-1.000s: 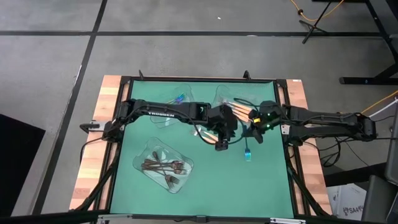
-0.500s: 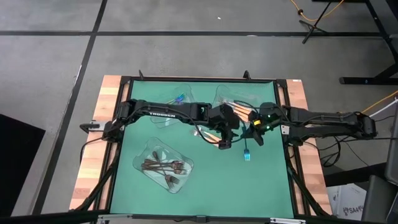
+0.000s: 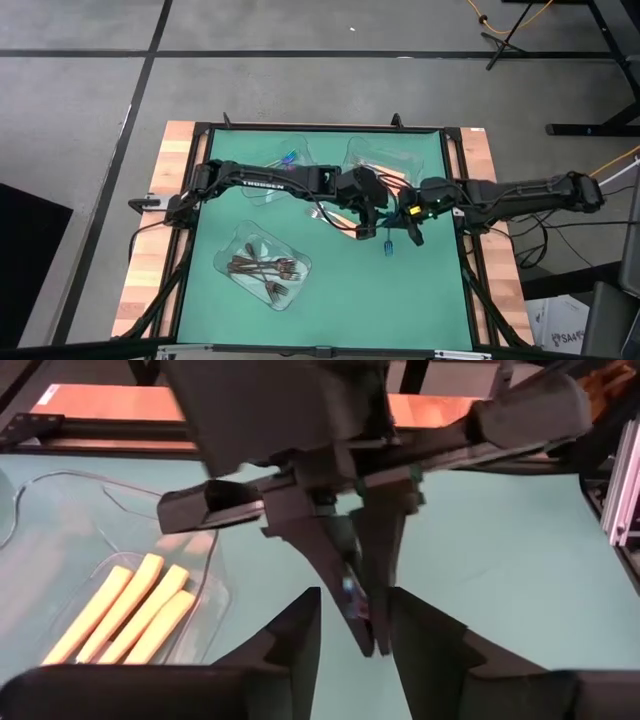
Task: Sort silverware by color (type)
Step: Put the blue fork into the top left transparent bin
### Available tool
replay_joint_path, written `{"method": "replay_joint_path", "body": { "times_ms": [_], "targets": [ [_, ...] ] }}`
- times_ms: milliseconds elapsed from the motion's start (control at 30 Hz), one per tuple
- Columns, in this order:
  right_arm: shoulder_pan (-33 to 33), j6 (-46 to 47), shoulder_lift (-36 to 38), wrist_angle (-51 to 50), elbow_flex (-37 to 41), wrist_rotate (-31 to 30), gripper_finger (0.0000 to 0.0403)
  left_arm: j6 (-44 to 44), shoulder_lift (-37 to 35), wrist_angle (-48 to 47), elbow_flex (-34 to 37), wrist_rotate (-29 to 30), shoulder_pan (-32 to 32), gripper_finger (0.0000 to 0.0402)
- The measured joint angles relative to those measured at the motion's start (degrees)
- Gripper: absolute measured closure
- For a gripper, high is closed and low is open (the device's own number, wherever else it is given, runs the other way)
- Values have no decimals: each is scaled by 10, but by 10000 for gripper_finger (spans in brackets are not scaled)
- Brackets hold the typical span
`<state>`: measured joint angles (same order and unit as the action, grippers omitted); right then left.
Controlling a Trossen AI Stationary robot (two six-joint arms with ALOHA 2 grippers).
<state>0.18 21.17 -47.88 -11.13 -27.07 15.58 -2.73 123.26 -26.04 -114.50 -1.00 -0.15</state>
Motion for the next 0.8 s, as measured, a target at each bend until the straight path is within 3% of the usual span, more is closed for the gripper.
{"method": "replay_joint_path", "body": {
  "times_ms": [567, 800],
  "targets": [
    [13, -22, 0, 74, 0, -26, 403, -1, 0, 8, 0, 0, 0, 318],
    [13, -24, 0, 72, 0, -26, 403, -1, -1, 18, 0, 0, 0, 358]
  ]
}}
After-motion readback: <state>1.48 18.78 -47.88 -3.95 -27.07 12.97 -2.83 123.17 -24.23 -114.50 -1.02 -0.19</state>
